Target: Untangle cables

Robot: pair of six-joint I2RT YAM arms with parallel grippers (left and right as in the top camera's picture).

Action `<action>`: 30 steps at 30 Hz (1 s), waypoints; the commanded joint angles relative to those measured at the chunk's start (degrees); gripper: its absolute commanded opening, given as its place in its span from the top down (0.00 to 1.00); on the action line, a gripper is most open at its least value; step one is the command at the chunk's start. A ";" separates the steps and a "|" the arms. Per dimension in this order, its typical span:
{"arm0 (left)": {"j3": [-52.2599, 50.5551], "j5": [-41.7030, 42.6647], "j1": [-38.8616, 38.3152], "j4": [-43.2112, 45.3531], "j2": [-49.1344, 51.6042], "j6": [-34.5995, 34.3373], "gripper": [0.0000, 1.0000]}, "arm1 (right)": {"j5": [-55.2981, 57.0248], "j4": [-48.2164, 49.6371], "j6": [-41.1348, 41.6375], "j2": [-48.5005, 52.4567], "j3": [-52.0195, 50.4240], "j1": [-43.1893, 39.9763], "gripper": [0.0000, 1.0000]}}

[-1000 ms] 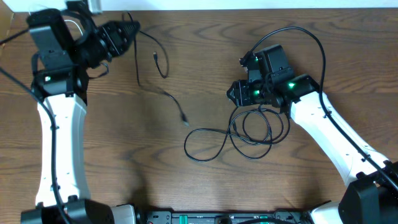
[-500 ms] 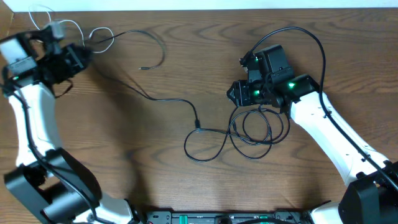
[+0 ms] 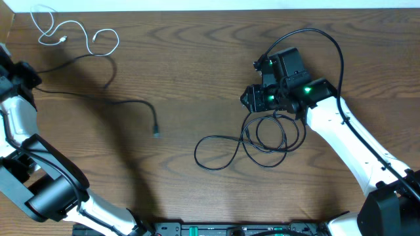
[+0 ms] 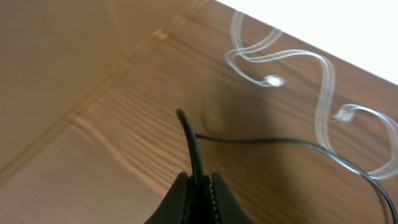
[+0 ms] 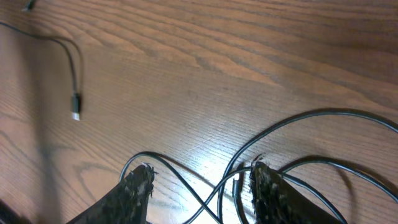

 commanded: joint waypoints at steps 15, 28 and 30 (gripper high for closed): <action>0.22 -8.98 2.05 19.76 8.90 13.81 0.07 | 0.42 -0.72 0.66 0.39 0.46 0.35 0.47; 0.26 -0.35 2.14 21.88 -0.37 -8.24 0.06 | 0.42 -2.60 0.63 0.39 0.44 0.35 0.46; 0.26 -0.37 2.14 22.38 -3.08 -8.70 0.06 | 0.42 -2.64 0.63 0.39 0.46 0.35 0.46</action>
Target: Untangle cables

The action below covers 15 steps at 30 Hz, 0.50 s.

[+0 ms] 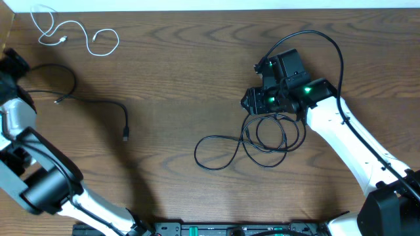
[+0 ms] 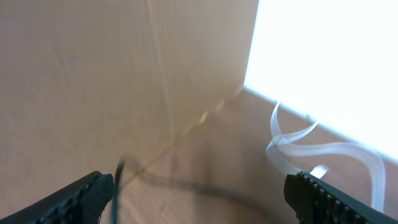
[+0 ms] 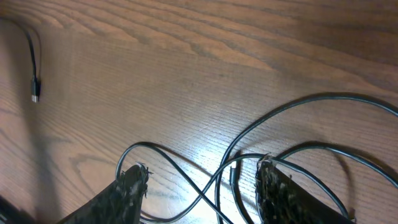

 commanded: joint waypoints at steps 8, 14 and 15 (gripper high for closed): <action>0.24 -11.91 0.24 -9.60 -9.42 -4.63 0.06 | 0.26 -0.22 0.55 0.39 0.46 0.35 0.45; 0.24 -11.06 0.13 -23.54 -3.19 -4.68 0.07 | 0.26 -0.79 0.50 0.39 0.46 0.35 0.46; 0.24 -9.42 0.13 -25.18 -2.21 -4.66 0.07 | 0.24 -1.05 0.50 0.39 0.46 0.35 0.46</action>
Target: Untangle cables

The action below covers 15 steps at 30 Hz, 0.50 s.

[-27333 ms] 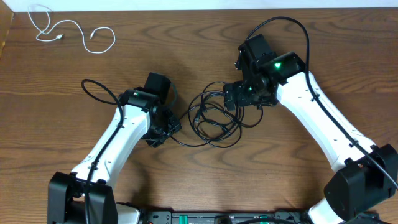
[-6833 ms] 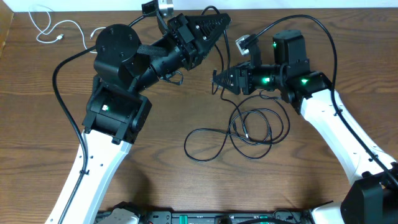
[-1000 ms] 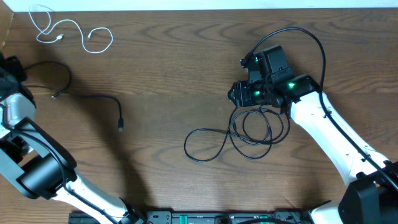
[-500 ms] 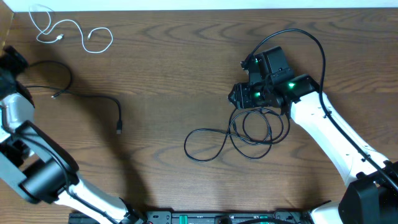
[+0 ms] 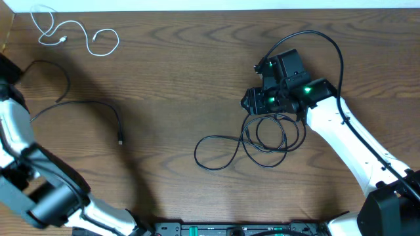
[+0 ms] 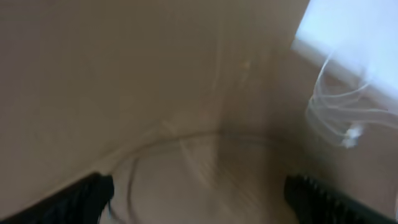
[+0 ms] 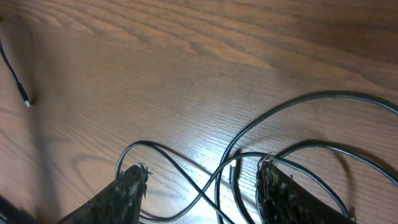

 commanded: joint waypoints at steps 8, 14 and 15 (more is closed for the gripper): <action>-0.52 17.81 -0.20 -4.46 8.70 -0.26 0.12 | 0.26 -2.36 -1.40 0.39 0.44 0.33 0.46; -0.52 22.01 -3.48 -1.16 9.25 0.68 0.14 | 0.26 -1.81 -1.40 0.39 0.44 0.33 0.46; -0.52 22.03 -4.33 -0.92 9.57 2.03 0.14 | 0.26 -1.66 -1.38 0.39 0.44 0.33 0.45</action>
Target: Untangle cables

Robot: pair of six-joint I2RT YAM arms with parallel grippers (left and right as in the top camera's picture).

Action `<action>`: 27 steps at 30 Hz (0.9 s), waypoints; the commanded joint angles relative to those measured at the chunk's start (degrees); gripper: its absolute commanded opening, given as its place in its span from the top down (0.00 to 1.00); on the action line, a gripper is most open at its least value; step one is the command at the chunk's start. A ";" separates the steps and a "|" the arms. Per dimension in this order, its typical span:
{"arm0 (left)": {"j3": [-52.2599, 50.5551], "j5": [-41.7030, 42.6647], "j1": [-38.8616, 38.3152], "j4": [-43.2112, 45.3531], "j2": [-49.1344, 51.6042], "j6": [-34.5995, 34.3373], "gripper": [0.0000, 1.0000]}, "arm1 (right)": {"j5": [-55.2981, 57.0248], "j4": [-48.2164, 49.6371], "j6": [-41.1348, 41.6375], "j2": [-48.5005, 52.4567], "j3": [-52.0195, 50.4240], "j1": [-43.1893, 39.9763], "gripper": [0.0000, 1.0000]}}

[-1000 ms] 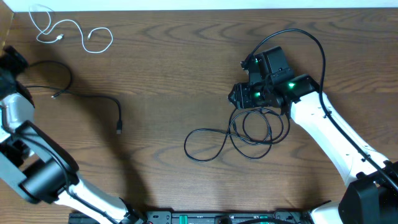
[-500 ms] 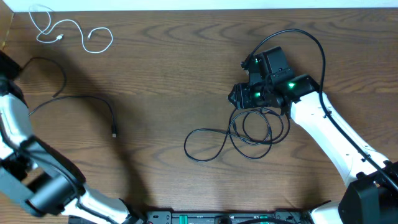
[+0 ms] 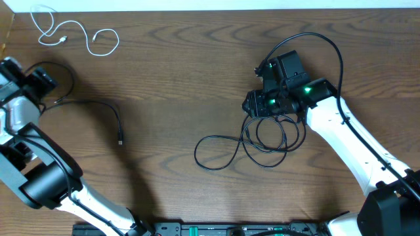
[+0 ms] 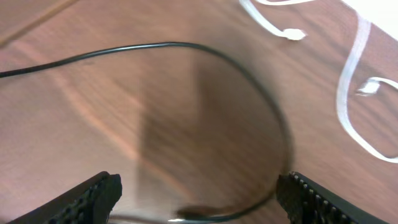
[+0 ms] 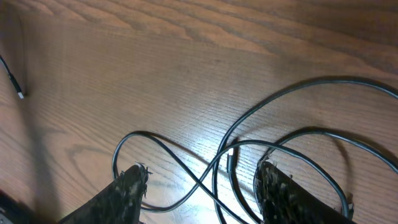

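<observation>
A thin black cable (image 3: 98, 105) lies at the left, curling into a loop (image 4: 249, 81) and ending in a plug (image 3: 121, 139). My left gripper (image 3: 44, 82) hovers open over that loop; in the left wrist view (image 4: 199, 202) a cable end lies on the table between the spread fingers. A second black cable (image 3: 262, 141) lies coiled right of centre. My right gripper (image 3: 253, 102) hangs open above the coil, and crossing strands (image 5: 211, 174) run between its fingers (image 5: 130, 190).
A white cable (image 3: 72, 33) lies coiled at the back left corner, also in the left wrist view (image 4: 354, 106). The table's left edge is close to the left arm. The right arm's white link (image 3: 348, 141) crosses the right side.
My left gripper has come in from the table's left edge to a spot over the black cable's loop, still open. The right gripper has shifted very slightly over the coil.
My left gripper was shut on the left black cable, which was stretched across the table. A second later it was open and the cable lay slack, its plug further left. The gripper then swung toward the table edge and is back over the loop. The right gripper stayed open over the coil.
</observation>
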 commanded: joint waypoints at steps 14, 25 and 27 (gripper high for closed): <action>0.13 -3.43 -7.45 1.38 9.75 10.67 0.23 | 0.22 -1.07 -1.05 0.39 0.44 0.35 0.46; 0.15 -3.43 -7.45 1.92 10.78 10.82 0.92 | 0.22 -1.09 -1.05 0.39 0.44 0.35 0.45; 0.15 -3.43 -7.45 1.75 10.67 10.29 0.92 | 0.22 -1.09 -1.05 0.39 0.44 0.35 0.46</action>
